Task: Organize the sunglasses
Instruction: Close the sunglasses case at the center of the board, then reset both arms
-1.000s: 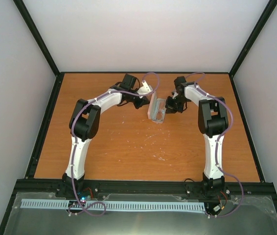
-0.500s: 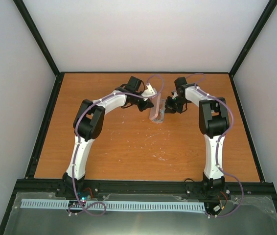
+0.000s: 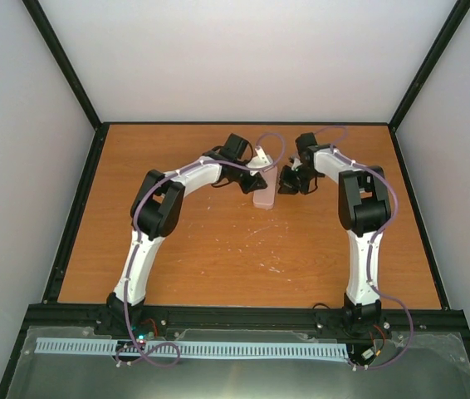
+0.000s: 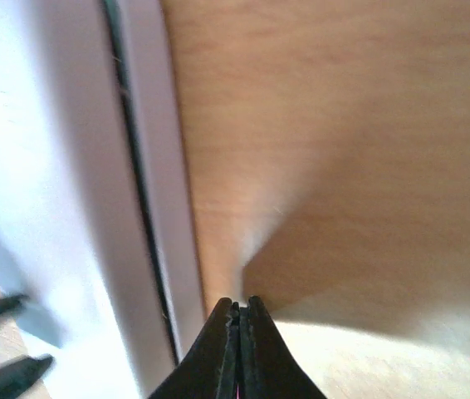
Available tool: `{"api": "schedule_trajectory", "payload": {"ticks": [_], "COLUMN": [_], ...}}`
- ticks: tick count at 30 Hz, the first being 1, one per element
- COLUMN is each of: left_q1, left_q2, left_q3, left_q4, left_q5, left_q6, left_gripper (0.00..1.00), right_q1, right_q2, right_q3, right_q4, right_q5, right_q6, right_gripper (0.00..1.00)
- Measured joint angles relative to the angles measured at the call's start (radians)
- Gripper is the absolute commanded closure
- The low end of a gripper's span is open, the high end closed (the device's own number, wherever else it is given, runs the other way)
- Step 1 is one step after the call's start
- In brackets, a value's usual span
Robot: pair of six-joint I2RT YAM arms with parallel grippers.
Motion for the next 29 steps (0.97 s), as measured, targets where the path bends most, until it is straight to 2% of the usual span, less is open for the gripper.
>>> {"api": "schedule_trajectory", "payload": {"ticks": [1, 2, 3, 4, 6, 10, 13, 19, 23, 29], "left_q1": [0.006, 0.011, 0.016, 0.023, 0.044, 0.129, 0.217, 0.421, 0.528, 0.548], "left_q2": [-0.003, -0.010, -0.019, -0.037, -0.081, -0.224, -0.375, -0.665, -0.731, -0.747], "left_q3": [-0.001, -0.003, -0.005, -0.007, -0.008, -0.011, -0.056, -0.261, -0.357, -0.466], "left_q4": [0.000, -0.002, -0.006, -0.016, -0.031, -0.062, -0.060, -0.043, -0.070, -0.098], "left_q5": [-0.003, -0.011, -0.019, -0.028, -0.047, -0.089, -0.133, -0.220, -0.247, -0.238], "left_q6": [-0.002, -0.006, -0.012, -0.021, -0.032, -0.077, -0.117, -0.233, -0.262, -0.270], "left_gripper": [0.56, 0.37, 0.05, 0.01, 0.01, 0.00, 0.00, 0.00, 0.00, 0.01], "right_q1": [-0.003, -0.009, -0.019, -0.030, -0.066, -0.148, -0.188, -0.187, -0.186, -0.186], "right_q2": [-0.013, -0.029, -0.050, -0.071, -0.131, -0.258, -0.324, -0.385, -0.404, -0.432], "right_q3": [-0.014, -0.027, -0.041, -0.051, -0.075, -0.109, -0.125, -0.202, -0.247, -0.256], "right_q4": [-0.008, -0.020, -0.034, -0.048, -0.069, -0.085, -0.077, -0.051, -0.043, -0.023], "right_q5": [0.008, 0.020, 0.033, 0.048, 0.078, 0.126, 0.159, 0.196, 0.214, 0.226], "right_q6": [-0.006, -0.010, -0.019, -0.024, -0.042, -0.077, -0.101, -0.122, -0.119, -0.113], "right_gripper": [0.91, 0.88, 0.87, 0.84, 0.74, 0.65, 0.65, 0.65, 0.65, 0.66]}}
